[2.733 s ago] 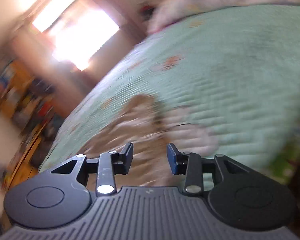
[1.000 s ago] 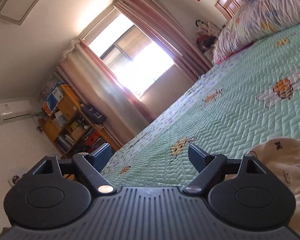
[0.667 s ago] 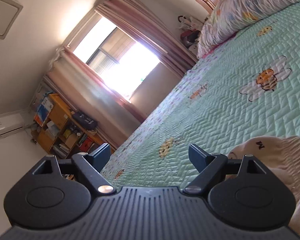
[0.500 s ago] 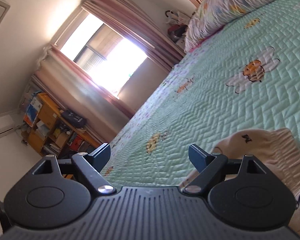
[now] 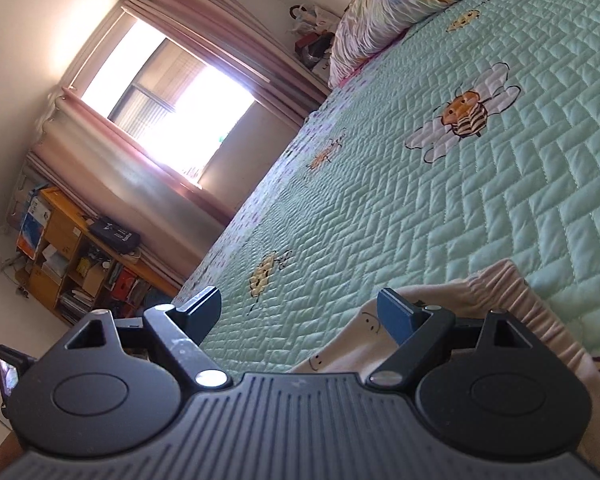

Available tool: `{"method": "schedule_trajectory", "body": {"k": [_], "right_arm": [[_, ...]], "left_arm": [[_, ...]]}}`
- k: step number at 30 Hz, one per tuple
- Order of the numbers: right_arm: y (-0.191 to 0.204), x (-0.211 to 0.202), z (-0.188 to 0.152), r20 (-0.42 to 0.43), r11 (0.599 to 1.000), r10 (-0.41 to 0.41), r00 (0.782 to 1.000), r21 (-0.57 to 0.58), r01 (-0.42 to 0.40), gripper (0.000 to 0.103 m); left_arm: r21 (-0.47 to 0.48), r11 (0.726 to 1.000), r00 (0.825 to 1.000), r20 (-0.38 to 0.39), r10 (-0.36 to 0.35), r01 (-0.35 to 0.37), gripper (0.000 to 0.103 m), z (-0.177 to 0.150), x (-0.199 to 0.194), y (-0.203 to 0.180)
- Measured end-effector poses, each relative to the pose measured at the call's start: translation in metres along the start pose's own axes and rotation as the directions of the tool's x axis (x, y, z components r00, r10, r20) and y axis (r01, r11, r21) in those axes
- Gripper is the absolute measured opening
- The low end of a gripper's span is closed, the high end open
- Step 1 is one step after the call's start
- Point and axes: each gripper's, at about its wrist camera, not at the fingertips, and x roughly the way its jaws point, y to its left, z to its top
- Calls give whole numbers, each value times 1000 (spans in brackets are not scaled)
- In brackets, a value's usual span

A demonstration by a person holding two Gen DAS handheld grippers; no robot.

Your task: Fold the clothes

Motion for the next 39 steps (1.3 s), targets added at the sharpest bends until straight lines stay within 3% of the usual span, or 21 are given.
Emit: {"method": "schedule_trajectory", "body": {"k": [3, 5, 7, 8, 9, 10, 12, 15, 17, 20, 24, 26, 29, 31, 35, 39], "right_arm": [[-5, 1, 1, -2, 1000, -5, 1000, 30, 5, 85], [-5, 0, 1, -2, 999, -3, 1000, 33, 3, 85], [-6, -1, 2, -2, 999, 1, 1000, 40, -1, 86], [-7, -2, 2, 0, 999, 7, 1000, 49, -7, 86], [-7, -4, 3, 5, 998, 17, 1000, 63, -17, 86], [-8, -6, 4, 12, 996, 28, 1000, 79, -29, 86], [-11, -12, 9, 36, 991, 62, 997, 116, -66, 86], [-13, -26, 15, 110, 983, 108, 988, 136, -122, 86], [-14, -35, 18, 157, 981, 113, 981, 141, -135, 86], [-24, -43, 23, 205, 976, 86, 975, 178, -123, 86], [-50, -56, 31, 280, 954, 8, 960, 287, -91, 87], [-64, -67, 37, 326, 940, -44, 944, 334, -72, 87], [-80, -78, 46, 380, 925, -88, 921, 374, -66, 87], [-87, -80, 50, 391, 921, -95, 915, 384, -69, 87], [-89, -75, 54, 384, 919, -93, 919, 389, -70, 87], [-91, -67, 55, 372, 915, -94, 923, 397, -67, 87]], "left_arm": [[28, 997, 989, -126, -73, 77, 25, -12, 27, -18], [63, 995, 985, -159, -68, 79, 37, -24, 32, -31], [59, 998, 991, -136, -13, 22, 52, -34, 25, -34], [32, 999, 993, -118, 18, -14, 65, -37, 20, -32], [-17, 999, 994, -100, 46, -48, 78, -39, 12, -27], [-77, 994, 994, -83, 68, -74, 83, -41, 3, -19], [-199, 976, 995, -55, 83, -93, 86, -42, -16, -2], [-284, 957, 998, 3, 69, -66, 88, -34, -47, 11], [-275, 961, 997, 72, 24, -3, 91, -28, -67, 7], [-188, 976, 983, 164, -78, 109, 97, -10, -87, -17], [-34, 964, 940, 233, -248, 263, 97, 17, -97, -67], [47, 940, 907, 253, -338, 337, 97, 28, -101, -92], [197, 858, 827, 235, -511, 474, 96, 37, -106, -126], [286, 807, 790, 204, -578, 517, 95, 39, -110, -144], [330, 750, 743, 177, -646, 573, 94, 40, -107, -156], [287, 720, 715, 144, -684, 632, 91, 46, -93, -150]]}}
